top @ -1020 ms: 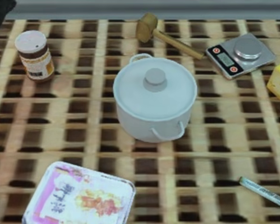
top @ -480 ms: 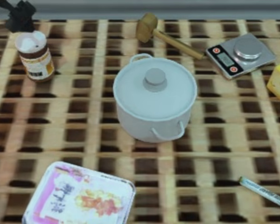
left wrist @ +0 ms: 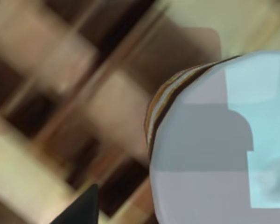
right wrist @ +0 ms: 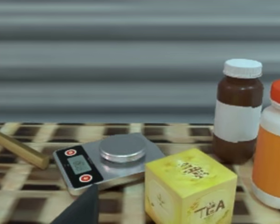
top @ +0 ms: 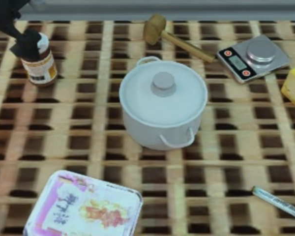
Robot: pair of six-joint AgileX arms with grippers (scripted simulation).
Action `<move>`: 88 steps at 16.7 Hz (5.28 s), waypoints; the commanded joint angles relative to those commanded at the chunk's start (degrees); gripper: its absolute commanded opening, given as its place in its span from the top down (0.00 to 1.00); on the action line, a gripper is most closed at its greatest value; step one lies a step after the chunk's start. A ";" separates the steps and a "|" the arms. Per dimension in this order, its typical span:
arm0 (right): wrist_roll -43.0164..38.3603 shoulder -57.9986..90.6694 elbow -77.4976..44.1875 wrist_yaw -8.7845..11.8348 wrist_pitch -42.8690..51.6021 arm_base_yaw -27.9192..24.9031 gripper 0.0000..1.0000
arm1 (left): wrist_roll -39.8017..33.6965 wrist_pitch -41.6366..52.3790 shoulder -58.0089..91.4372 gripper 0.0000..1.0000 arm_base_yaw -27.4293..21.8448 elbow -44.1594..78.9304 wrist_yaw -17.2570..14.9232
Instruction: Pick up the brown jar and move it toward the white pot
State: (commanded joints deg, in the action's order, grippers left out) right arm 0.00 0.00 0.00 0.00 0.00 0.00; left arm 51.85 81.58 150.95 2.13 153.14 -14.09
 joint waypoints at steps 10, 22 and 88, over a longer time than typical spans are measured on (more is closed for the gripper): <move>0.00 0.00 0.00 0.00 0.00 0.00 0.00 | -0.85 -6.91 0.00 0.00 -0.84 -6.70 0.15; 0.00 0.00 0.00 0.00 0.00 0.00 0.00 | -1.26 -11.33 -0.01 0.38 -1.25 -11.04 0.23; 0.00 0.00 0.00 0.00 0.00 0.00 0.00 | -69.31 -38.05 -41.37 1.00 -20.67 -73.49 19.31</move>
State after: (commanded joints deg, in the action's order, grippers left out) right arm 0.00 0.00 0.00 0.00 0.00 0.00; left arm -17.47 43.54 109.58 -18.53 79.65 5.22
